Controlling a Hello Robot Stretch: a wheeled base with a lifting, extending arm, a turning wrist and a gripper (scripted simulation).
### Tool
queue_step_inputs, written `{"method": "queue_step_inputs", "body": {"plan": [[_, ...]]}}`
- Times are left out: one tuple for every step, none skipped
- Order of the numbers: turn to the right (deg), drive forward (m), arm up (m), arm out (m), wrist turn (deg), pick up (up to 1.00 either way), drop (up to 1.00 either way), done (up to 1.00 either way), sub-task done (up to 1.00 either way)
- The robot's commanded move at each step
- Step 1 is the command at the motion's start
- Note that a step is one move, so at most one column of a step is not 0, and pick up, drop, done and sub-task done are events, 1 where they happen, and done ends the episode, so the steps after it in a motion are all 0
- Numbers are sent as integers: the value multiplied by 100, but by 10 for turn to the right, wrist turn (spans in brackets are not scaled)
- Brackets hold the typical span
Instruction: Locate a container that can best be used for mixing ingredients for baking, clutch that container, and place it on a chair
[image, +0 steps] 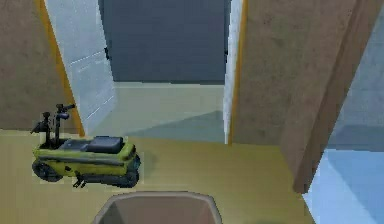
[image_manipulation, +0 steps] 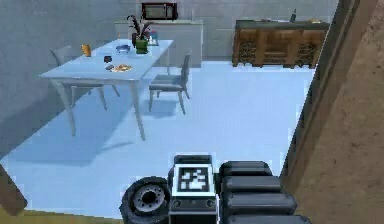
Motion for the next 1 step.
{"method": "queue_step_inputs", "body": {"plan": [[0, 100, 0, 0, 0, 0, 0, 0, 0]]}}
